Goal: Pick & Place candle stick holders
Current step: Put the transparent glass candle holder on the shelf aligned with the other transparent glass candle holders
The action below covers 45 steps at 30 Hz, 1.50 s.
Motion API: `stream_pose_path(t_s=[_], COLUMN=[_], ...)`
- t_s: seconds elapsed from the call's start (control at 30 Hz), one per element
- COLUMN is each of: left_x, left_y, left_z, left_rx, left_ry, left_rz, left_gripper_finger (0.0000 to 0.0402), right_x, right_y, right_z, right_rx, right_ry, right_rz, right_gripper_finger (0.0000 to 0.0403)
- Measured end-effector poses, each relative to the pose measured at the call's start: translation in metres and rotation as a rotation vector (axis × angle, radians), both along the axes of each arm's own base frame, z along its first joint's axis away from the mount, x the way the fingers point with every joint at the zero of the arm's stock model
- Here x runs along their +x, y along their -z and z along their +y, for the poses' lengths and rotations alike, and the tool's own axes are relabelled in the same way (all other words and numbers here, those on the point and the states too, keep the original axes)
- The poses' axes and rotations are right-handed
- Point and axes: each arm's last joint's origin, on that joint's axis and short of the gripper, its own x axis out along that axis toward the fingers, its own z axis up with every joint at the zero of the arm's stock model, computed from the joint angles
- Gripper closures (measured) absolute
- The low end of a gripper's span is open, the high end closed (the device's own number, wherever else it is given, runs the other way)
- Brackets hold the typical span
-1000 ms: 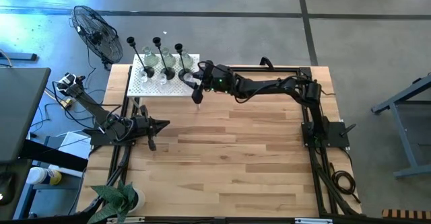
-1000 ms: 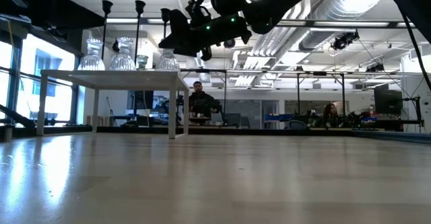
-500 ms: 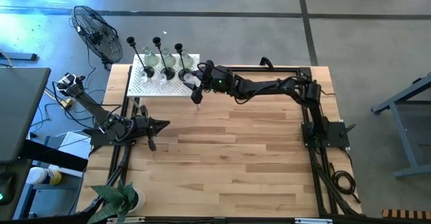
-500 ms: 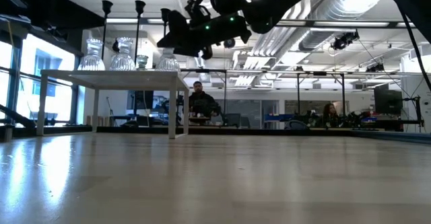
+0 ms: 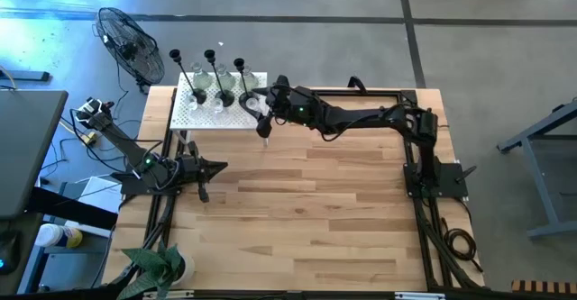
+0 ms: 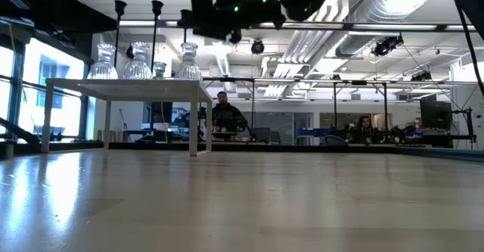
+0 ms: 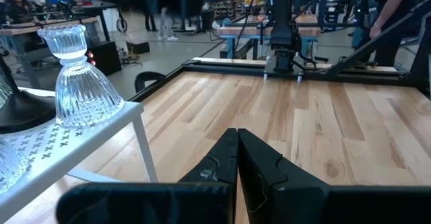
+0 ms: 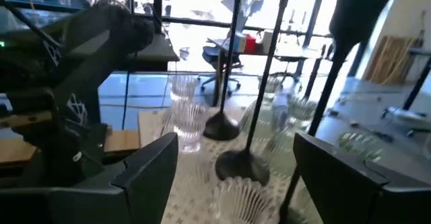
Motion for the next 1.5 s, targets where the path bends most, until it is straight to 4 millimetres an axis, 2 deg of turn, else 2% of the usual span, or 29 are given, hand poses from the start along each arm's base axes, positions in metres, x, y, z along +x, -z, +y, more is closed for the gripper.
stream_pose_path(t_s=[0.07,0.2,0.33,0.5,0.57,0.6,0.77,0.87,1.17,1.5], left_x=[0.0,0.0,0.0,0.0,0.0,0.0,0.0,0.0,0.0,0.0], left_y=[0.0,0.0,0.0,-0.001,-0.001,-0.001,-0.001,-0.002,-0.002,-0.002], left_z=[0.0,0.0,0.0,0.0,0.0,0.0,0.0,0.0,0.0,0.0], left_rx=[0.0,0.0,0.0,-0.004,-0.004,-0.004,0.0,0.006,0.004,0.007], left_ry=[0.0,0.0,0.001,0.001,0.0,0.0,-0.004,-0.004,-0.003,0.0], left_rz=[0.0,0.0,0.0,-0.005,-0.005,-0.005,-0.007,-0.009,-0.01,-0.009], left_gripper_finger=[0.0399,0.0399,0.0399,0.0399,0.0399,0.0399,0.0399,0.0399,0.0399,0.0399], right_x=[-0.005,-0.022,-0.041,-0.051,-0.054,-0.055,-0.064,-0.065,-0.04,-0.037], right_y=[-0.012,-0.035,-0.039,0.002,0.02,0.026,0.047,0.054,0.064,0.062], right_z=[0.005,0.016,0.023,0.022,0.018,0.015,0.003,-0.003,-0.01,-0.011], right_rx=[-0.031,-0.045,-0.005,0.059,0.085,0.096,0.151,0.175,0.179,0.182], right_ry=[0.006,0.058,0.078,0.059,0.04,0.032,0.034,0.041,0.028,0.007], right_rz=[-0.009,0.082,0.269,0.446,0.425,0.402,0.271,0.239,0.246,0.229], right_gripper_finger=[0.0116,0.0131,0.0194,0.0322,0.0374,0.0388,0.0376,0.0387,0.0401,0.0402])
